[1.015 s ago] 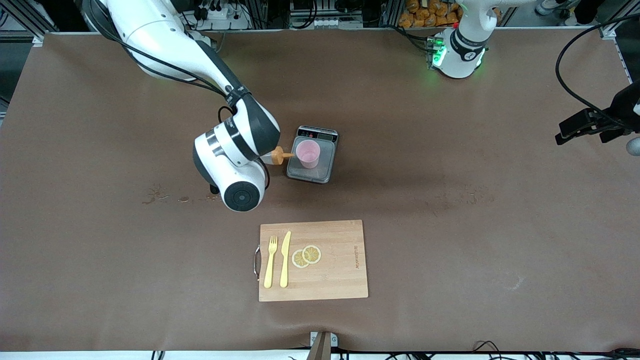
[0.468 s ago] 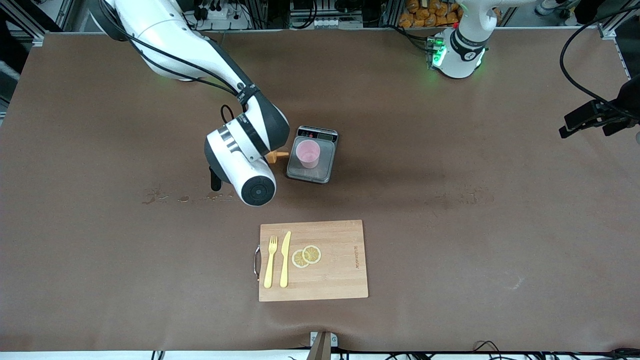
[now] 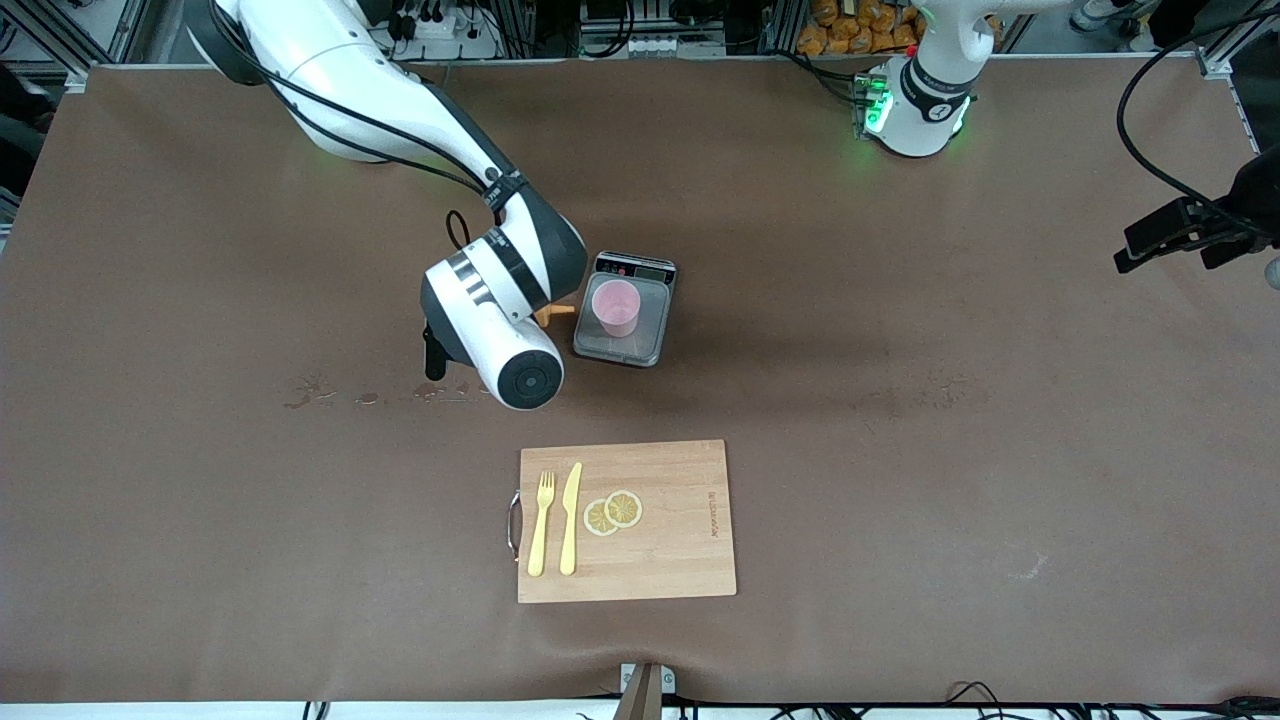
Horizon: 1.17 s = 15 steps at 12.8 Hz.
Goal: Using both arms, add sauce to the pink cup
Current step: 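Tilt the sauce bottle over the pink cup with the right gripper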
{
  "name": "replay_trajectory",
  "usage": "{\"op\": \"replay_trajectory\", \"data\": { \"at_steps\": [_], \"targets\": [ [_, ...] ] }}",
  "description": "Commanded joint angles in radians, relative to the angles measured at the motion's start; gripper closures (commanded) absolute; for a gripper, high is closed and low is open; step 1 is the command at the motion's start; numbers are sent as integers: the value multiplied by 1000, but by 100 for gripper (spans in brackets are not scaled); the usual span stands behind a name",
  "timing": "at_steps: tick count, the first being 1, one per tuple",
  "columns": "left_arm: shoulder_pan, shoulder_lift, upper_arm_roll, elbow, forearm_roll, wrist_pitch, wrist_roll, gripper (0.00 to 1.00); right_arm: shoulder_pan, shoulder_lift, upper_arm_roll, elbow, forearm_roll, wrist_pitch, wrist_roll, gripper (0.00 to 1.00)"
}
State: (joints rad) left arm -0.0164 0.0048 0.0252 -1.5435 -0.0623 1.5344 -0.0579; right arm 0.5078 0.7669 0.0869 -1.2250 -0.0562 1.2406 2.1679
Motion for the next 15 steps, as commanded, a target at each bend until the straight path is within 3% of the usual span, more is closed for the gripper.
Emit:
{"op": "replay_trajectory", "data": {
  "at_steps": [1,15],
  "targets": [
    [0,-23,9,-12,-21,-13,30,0,20,-5,-9,7,-28,-44,15,73],
    [-2,-37,7,-7,-21,-34,38,0,-3,-15,-7,16,-18,-64,-6,74]
  ]
}}
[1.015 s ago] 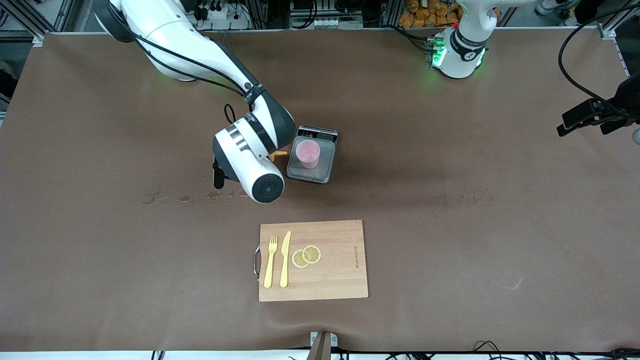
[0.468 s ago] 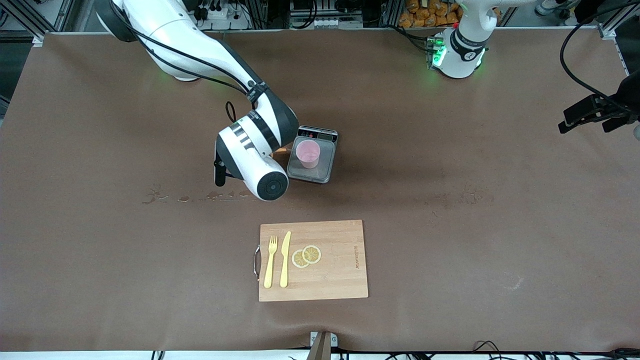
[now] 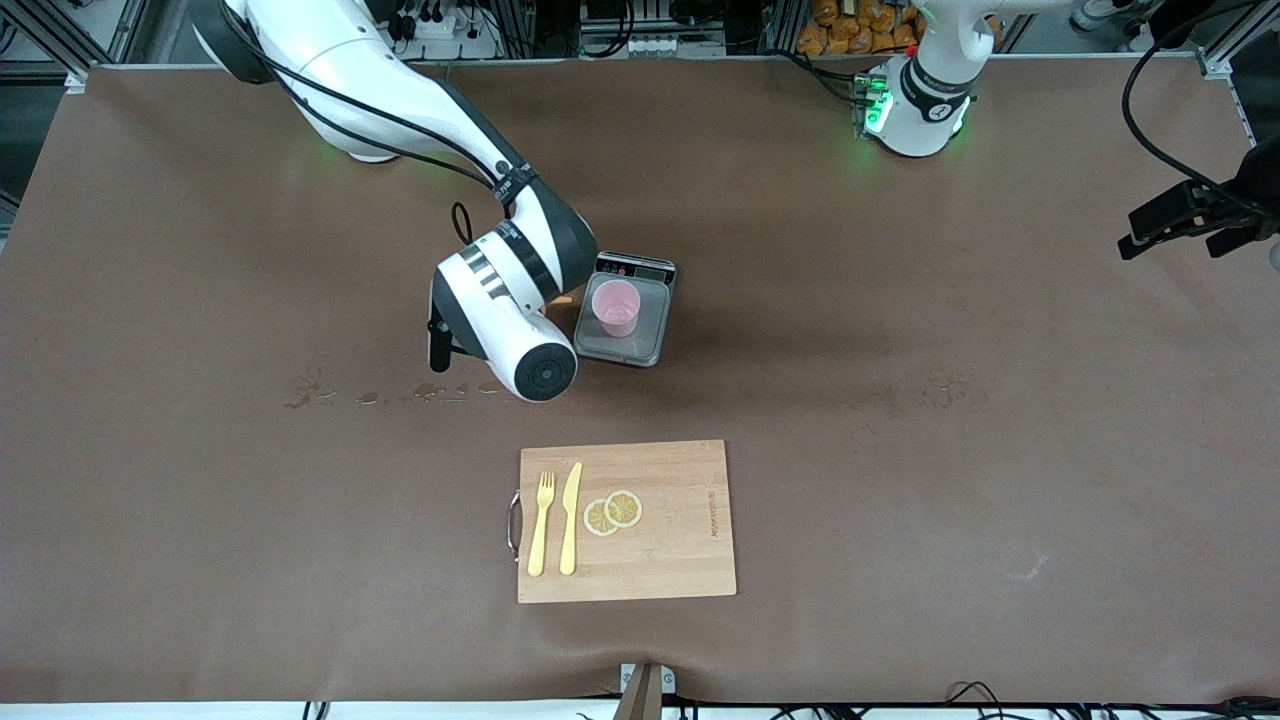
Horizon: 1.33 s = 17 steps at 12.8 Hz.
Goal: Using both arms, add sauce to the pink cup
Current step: 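Tilt the sauce bottle over the pink cup with the right gripper, then carry the sauce bottle back to its spot with the right gripper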
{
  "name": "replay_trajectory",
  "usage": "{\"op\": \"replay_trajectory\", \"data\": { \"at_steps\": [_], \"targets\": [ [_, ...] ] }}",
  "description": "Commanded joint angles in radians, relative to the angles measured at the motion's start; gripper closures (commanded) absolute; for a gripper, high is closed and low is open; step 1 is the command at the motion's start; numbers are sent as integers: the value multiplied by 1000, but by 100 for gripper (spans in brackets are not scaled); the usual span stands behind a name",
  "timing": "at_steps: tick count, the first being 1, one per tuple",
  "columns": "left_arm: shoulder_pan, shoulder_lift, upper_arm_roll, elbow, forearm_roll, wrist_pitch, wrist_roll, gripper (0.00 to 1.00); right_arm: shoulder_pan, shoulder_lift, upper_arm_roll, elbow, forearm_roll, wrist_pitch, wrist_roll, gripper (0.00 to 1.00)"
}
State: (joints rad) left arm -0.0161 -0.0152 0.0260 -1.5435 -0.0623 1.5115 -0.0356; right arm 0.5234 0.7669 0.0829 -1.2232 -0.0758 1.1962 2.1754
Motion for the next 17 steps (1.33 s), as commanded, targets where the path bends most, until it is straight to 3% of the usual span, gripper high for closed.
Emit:
{"op": "replay_trajectory", "data": {
  "at_steps": [1,4,6,8,17],
  "targets": [
    [-2,-17,6,-7,-21,-11,16,0,-63,-17,9,14,40,-12,-47,74],
    [-1,-17,6,-9,-21,-11,16,0,-114,-21,8,16,119,31,-135,73],
    [-2,-17,6,-9,-21,-11,16,0,-173,-24,3,14,251,69,-266,72],
    [-2,-15,6,-9,-21,-11,16,0,-264,-23,5,14,326,86,-434,71],
    [-8,-15,6,-4,-7,-13,13,0,-610,-29,5,4,493,-38,-975,69]
  ]
}}
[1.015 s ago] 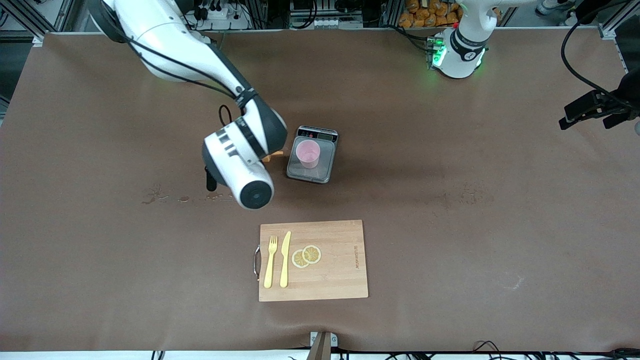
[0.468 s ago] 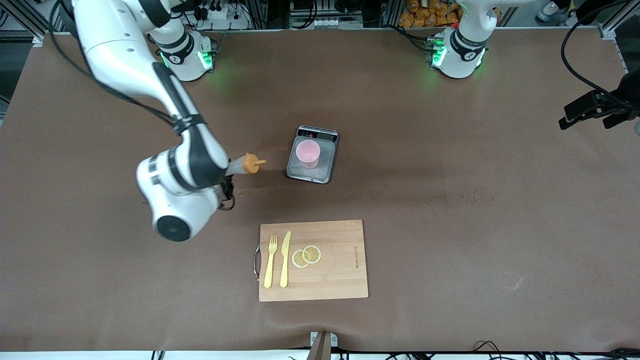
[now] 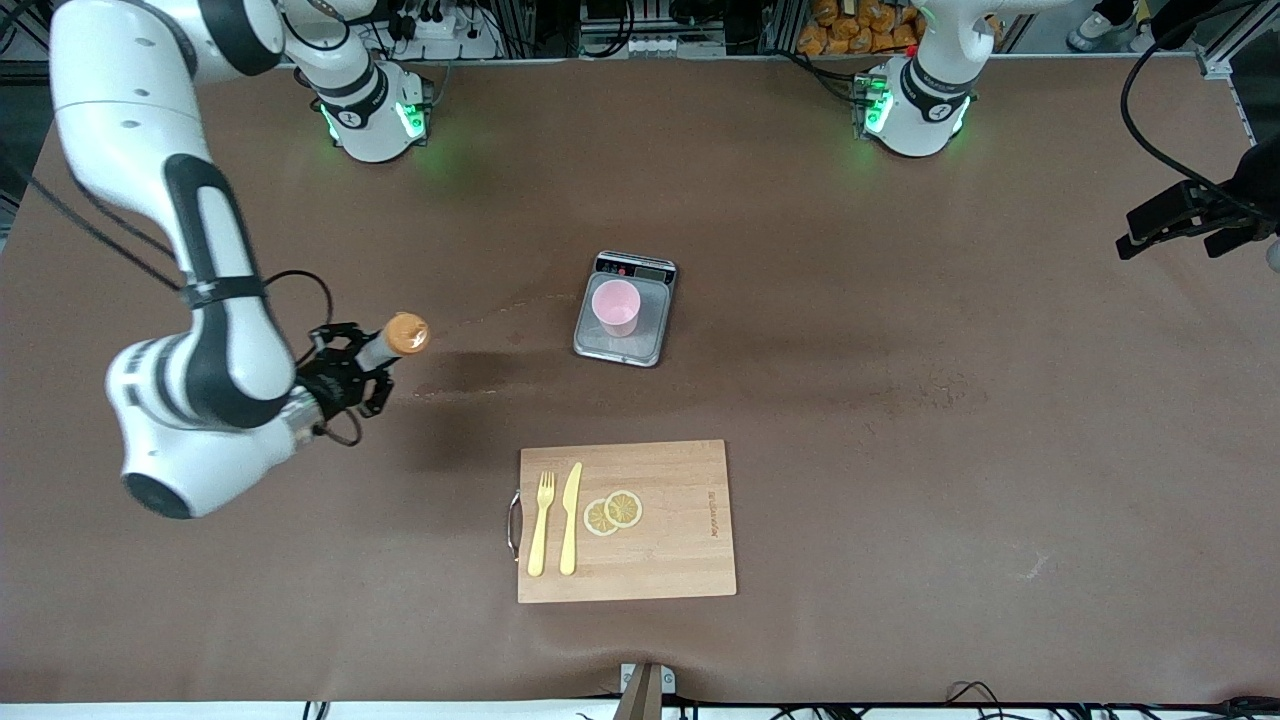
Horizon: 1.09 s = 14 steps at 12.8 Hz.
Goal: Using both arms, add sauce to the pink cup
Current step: 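Carry the sauce bottle back to its spot with the right gripper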
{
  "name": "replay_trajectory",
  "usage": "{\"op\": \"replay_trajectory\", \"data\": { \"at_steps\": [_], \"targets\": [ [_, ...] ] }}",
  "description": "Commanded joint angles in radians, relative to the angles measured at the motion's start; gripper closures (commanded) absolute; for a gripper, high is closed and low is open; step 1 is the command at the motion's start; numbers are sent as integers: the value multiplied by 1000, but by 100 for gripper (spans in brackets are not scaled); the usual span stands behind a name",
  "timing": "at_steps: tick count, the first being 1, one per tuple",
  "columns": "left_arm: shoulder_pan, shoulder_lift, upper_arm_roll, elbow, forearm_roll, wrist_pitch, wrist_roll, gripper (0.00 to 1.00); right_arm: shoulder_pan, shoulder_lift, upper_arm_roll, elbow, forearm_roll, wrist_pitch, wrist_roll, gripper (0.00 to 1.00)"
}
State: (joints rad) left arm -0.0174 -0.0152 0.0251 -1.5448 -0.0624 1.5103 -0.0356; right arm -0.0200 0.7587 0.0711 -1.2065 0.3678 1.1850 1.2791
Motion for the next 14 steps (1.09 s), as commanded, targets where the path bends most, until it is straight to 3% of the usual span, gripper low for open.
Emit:
{"op": "replay_trajectory", "data": {
  "at_steps": [1,4,7,14],
  "targets": [
    [-9,-14,7,-1,-4,-12,10,0,-108,-16,15,-16,81,-37,-128,69],
    [-9,-12,6,2,-1,-12,9,0,-214,5,15,-18,108,-38,-294,67],
    [-7,-12,-22,6,53,-16,8,0,-314,60,13,-18,195,-34,-397,67],
    [-7,-12,-24,6,56,-16,8,0,-433,234,13,-19,229,18,-641,67]
  ]
}}
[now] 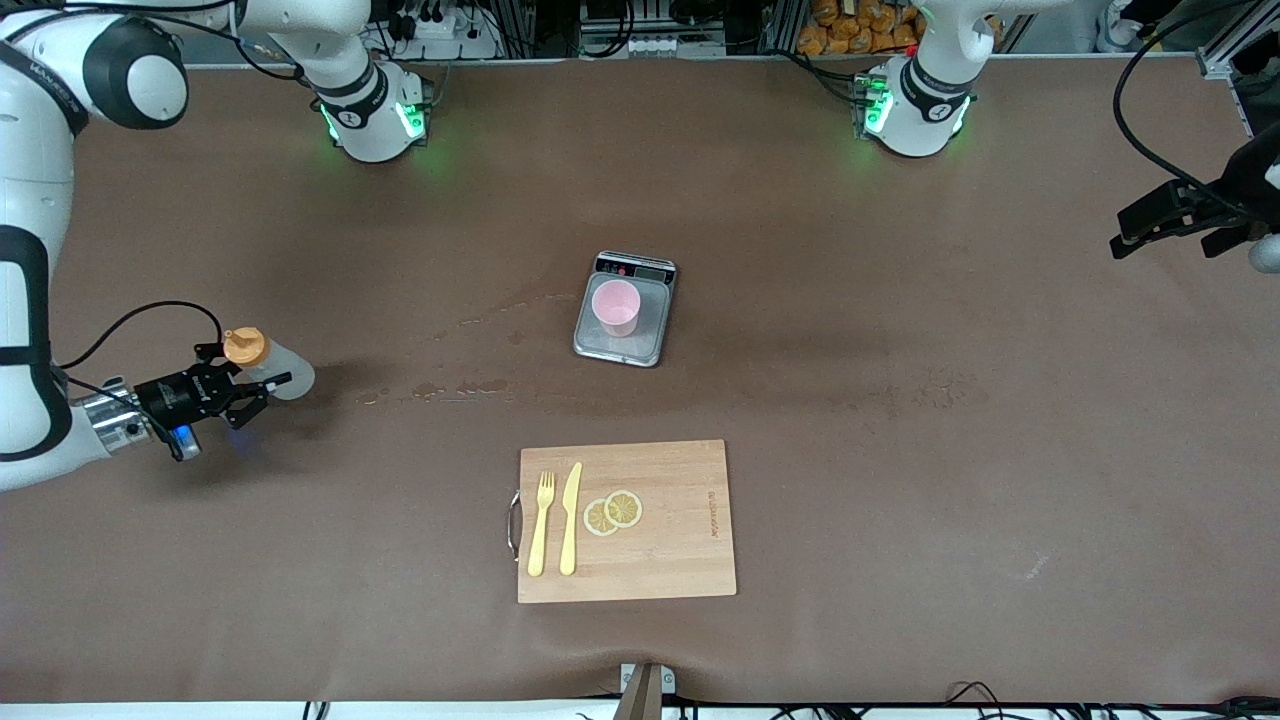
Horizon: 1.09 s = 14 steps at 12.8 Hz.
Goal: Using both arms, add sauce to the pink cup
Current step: 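Carry the sauce bottle back to its spot with the right gripper, then lower the bottle onto the table and open the right gripper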
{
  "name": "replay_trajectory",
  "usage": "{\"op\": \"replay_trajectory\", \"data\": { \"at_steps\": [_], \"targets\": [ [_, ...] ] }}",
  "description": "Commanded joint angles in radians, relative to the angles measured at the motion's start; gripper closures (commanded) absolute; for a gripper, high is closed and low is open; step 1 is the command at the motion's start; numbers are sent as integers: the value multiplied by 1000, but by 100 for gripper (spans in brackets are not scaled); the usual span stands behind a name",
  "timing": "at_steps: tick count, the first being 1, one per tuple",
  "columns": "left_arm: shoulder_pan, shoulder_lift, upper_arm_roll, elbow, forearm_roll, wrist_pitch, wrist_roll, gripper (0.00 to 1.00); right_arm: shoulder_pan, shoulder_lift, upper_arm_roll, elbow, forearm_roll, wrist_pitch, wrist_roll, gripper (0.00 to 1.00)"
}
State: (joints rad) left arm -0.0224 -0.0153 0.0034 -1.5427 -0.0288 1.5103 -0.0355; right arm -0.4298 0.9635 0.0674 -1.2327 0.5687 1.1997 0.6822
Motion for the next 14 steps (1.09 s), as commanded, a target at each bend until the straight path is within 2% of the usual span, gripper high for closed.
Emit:
{"op": "replay_trajectory", "data": {
  "at_steps": [1,5,7,8,9,10,11,12,14],
  "targets": [
    [-2,-12,-2,4,23,-16,8,0,-24,44,15,7,28,17,-65,67],
    [-4,-12,-3,4,23,-18,6,0,-46,64,14,7,28,43,-87,66],
    [-4,-11,-16,4,23,-19,0,0,-49,76,14,7,28,60,-92,61],
    [-2,-12,-20,4,23,-19,-1,0,-49,80,14,7,28,60,-92,52],
    [-2,-12,-22,3,23,-19,-3,0,-47,80,14,7,26,61,-92,33],
    [-2,-12,-22,4,23,-19,-3,0,-47,81,14,7,26,64,-92,29],
    [-4,-12,-22,4,23,-19,-3,0,-46,83,14,7,26,66,-90,17],
    [-2,-12,-22,4,23,-19,-3,0,-43,81,14,9,26,66,-76,0],
    [-2,-12,-22,4,23,-19,-1,0,-38,74,14,19,22,63,-56,0]
  ]
}}
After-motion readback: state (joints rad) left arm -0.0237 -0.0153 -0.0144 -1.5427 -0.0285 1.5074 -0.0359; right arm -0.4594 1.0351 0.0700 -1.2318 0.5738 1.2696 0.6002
